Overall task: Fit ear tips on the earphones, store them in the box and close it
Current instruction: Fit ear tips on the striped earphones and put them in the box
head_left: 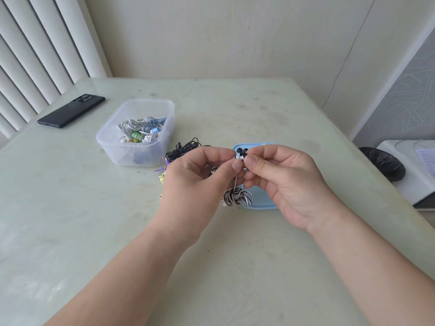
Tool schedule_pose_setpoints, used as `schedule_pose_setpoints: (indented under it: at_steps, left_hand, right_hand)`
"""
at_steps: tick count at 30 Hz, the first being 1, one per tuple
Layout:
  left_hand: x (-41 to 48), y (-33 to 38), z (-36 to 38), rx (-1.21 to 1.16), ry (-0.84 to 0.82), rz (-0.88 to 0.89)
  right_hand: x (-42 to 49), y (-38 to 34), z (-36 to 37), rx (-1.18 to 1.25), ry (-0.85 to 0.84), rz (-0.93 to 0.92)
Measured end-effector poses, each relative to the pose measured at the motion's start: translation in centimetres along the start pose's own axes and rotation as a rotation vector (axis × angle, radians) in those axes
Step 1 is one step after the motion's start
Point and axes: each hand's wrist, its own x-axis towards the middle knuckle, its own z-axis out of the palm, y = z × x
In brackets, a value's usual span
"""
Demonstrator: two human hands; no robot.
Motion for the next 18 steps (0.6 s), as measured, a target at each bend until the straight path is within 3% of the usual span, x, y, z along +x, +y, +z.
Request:
schedule_pose_setpoints:
  at_steps: [18]
  left_hand:
    - [0.36, -0.76, -0.56, 0.169, -0.094, 0.05]
  right_hand:
    - [-0.11, 0.59, 0.04, -0.231, -0.093, -0.089]
